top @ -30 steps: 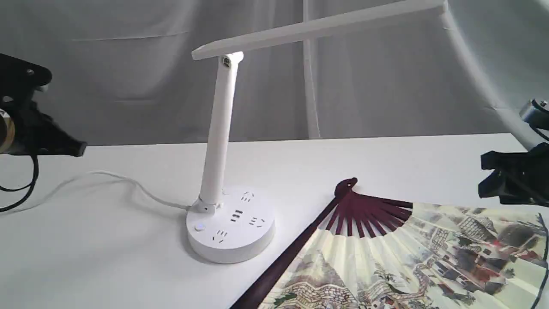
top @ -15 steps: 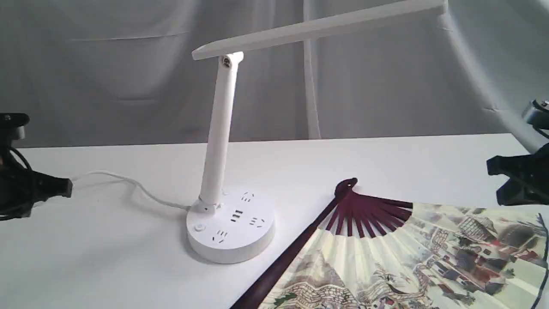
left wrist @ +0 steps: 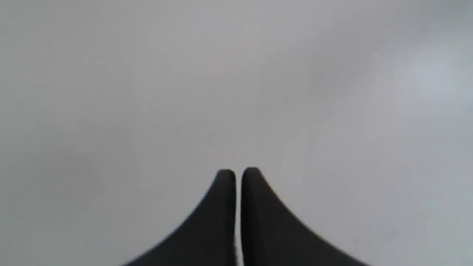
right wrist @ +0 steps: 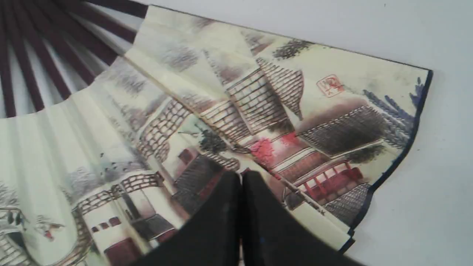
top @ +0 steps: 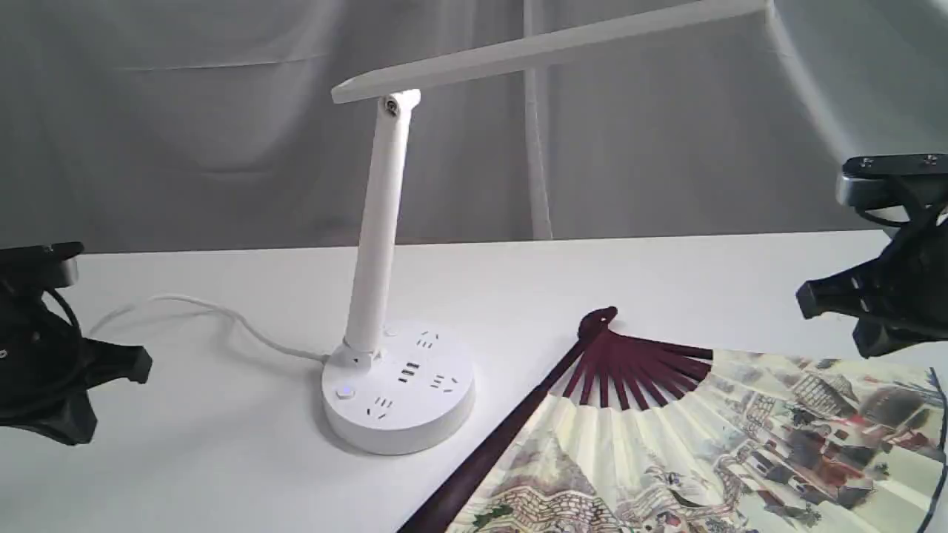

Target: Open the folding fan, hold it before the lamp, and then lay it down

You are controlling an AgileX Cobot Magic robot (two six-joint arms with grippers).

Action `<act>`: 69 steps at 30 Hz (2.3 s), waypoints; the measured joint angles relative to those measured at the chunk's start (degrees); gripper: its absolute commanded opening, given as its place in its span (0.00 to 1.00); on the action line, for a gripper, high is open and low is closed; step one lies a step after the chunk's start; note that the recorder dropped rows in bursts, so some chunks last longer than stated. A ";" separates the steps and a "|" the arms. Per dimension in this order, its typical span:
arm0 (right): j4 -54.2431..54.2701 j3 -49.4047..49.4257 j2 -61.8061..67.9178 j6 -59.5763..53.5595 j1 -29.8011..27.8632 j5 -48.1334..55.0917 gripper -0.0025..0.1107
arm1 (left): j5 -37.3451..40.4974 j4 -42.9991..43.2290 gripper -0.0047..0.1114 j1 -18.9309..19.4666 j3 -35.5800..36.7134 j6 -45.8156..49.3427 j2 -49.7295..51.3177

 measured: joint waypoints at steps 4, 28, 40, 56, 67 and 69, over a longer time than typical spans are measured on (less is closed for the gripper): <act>0.76 0.00 -0.33 1.08 0.44 3.07 0.02 | 3.61 -9.64 0.04 0.00 0.00 7.65 0.00; -4.67 0.00 -1.19 6.95 0.44 11.03 0.02 | 5.43 5.76 0.04 0.00 1.94 -1.75 -9.56; -5.20 2.88 -6.91 7.33 0.44 10.27 0.02 | 1.99 6.94 0.04 0.00 9.74 -2.99 -16.50; -6.85 11.07 -24.47 7.33 0.44 8.43 0.02 | 0.51 7.05 0.04 0.00 14.41 -2.99 -34.67; -7.06 12.93 -42.65 7.33 0.44 7.51 0.02 | -0.17 7.05 0.04 0.00 14.41 -3.13 -52.38; -7.42 12.93 -46.50 7.33 0.44 7.38 0.02 | -0.61 7.05 0.04 0.00 14.41 -3.23 -55.68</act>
